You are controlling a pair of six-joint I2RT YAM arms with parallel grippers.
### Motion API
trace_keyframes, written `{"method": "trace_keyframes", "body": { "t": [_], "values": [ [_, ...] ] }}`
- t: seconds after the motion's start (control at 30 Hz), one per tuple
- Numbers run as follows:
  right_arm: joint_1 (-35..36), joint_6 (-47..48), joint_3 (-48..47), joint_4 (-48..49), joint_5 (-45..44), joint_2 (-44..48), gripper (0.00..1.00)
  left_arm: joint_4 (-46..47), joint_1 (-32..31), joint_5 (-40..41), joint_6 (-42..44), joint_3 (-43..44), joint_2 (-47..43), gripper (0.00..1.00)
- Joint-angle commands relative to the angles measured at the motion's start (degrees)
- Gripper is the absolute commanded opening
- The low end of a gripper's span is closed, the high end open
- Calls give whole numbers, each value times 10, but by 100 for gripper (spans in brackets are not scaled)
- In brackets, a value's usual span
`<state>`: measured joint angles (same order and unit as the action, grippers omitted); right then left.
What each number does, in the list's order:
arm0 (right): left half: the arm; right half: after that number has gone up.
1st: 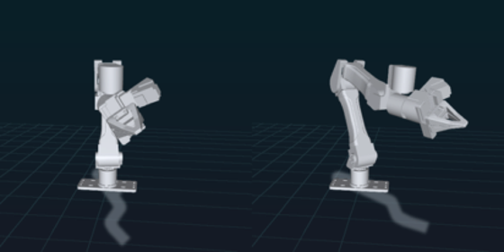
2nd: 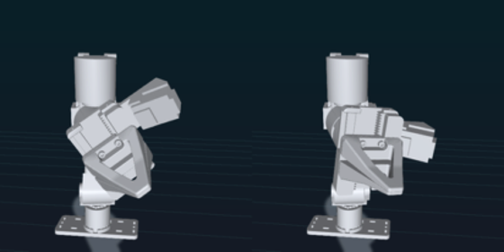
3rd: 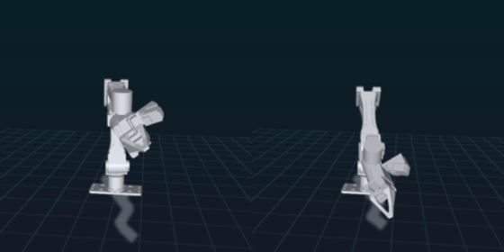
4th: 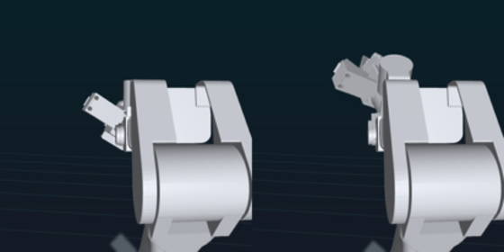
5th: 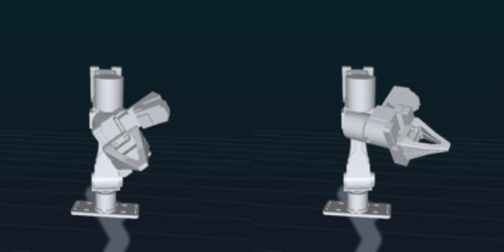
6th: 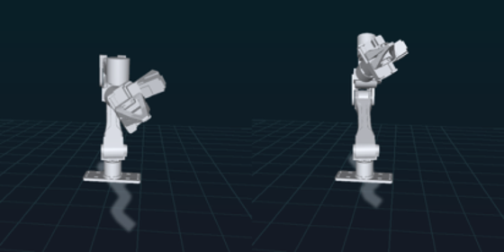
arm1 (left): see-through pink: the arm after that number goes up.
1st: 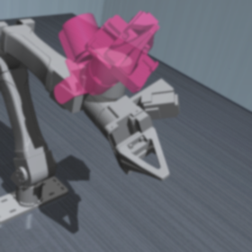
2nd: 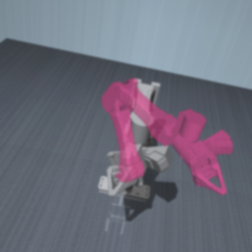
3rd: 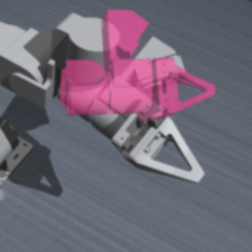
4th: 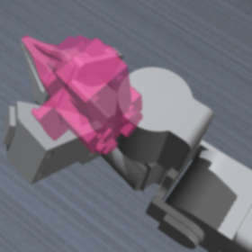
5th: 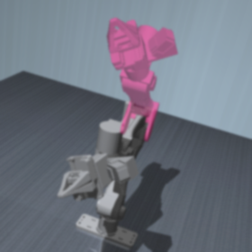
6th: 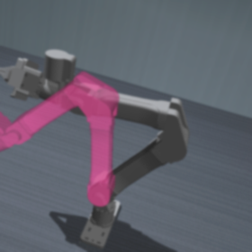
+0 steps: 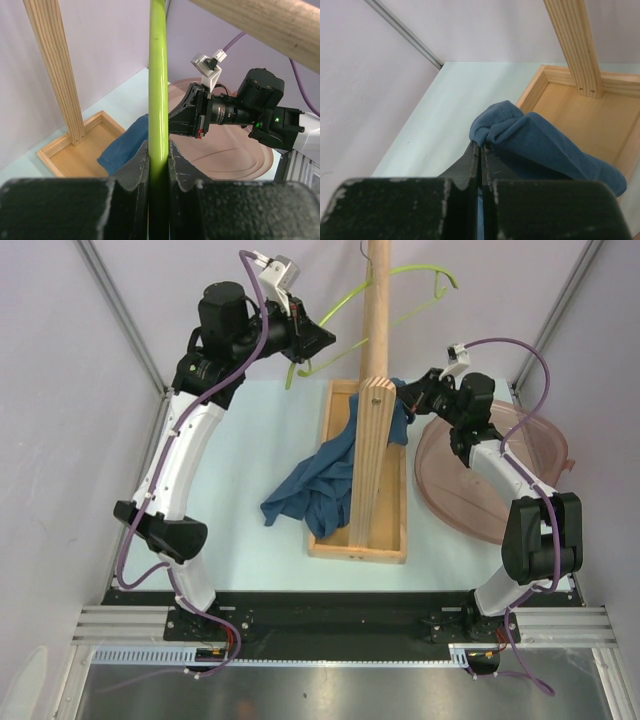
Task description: Remove the t-shirt from the hanger
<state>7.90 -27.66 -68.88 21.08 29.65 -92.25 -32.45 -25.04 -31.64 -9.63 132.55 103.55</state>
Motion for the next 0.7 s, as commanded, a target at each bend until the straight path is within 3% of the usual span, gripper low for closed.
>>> {"method": "trace_keyframes", "body": {
  "t": [0.0, 0.67],
  "values": [
    [-9, -14, 2, 42, 14, 23, 0, 66, -3, -51, 3, 2, -11, 0],
    [-15, -18, 5, 47, 18, 22, 0, 40, -3, -62, 51, -92, -20, 0]
  ]
}}
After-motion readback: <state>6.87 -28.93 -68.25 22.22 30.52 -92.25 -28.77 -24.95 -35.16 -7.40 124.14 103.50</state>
